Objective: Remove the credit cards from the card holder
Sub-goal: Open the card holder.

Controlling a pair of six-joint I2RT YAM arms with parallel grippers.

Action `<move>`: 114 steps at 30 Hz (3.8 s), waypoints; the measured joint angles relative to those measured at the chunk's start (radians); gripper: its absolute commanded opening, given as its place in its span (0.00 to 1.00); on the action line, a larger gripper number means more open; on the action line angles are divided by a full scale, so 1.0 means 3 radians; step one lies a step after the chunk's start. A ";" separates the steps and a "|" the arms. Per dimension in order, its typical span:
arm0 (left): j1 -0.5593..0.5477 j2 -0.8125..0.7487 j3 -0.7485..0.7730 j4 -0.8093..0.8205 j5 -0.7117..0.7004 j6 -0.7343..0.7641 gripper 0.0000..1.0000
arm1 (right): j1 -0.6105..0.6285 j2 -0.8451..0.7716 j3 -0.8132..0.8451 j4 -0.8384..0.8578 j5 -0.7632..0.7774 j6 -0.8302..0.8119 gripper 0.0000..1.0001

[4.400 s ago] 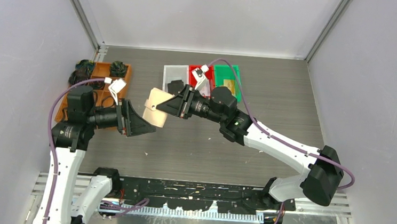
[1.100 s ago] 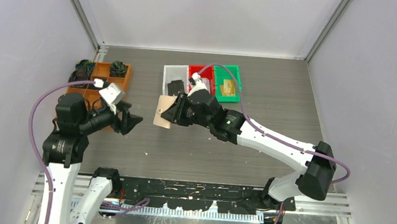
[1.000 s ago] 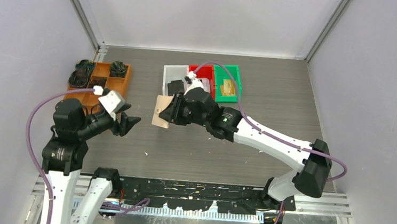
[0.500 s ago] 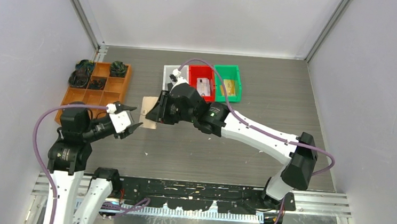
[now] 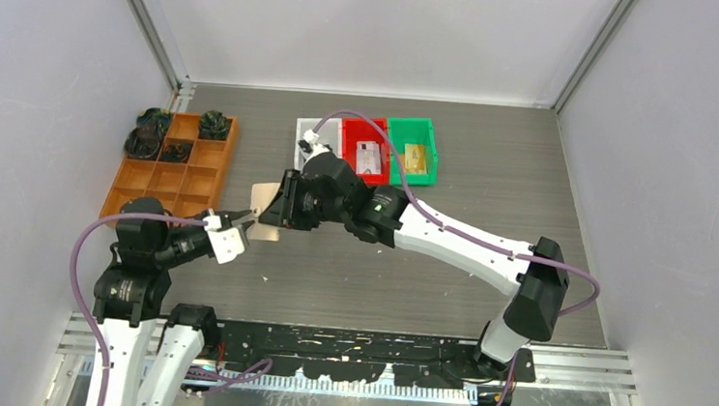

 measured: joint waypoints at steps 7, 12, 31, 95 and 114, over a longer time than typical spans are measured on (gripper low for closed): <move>0.0000 -0.0017 -0.0023 0.0062 -0.0017 0.0117 0.18 | 0.0039 0.0046 0.0071 -0.0039 -0.0024 -0.0010 0.01; -0.0001 -0.0134 -0.0125 0.0126 -0.0017 0.0229 0.20 | 0.0050 0.0053 0.0084 -0.0072 -0.0024 -0.0015 0.01; -0.0008 -0.0500 -0.0628 0.1375 -0.0533 -0.0898 0.00 | 0.0046 0.0122 0.0122 0.0300 0.0104 0.0230 0.01; -0.0005 -0.0139 0.0501 0.0504 -0.1203 -0.5390 0.42 | -0.0086 -0.0834 -0.1175 0.2050 -0.0774 0.0268 0.01; -0.0005 -0.0050 0.0388 0.0716 -0.1417 -0.5486 0.05 | -0.0086 -0.0788 -0.1175 0.2125 -0.0875 0.0348 0.01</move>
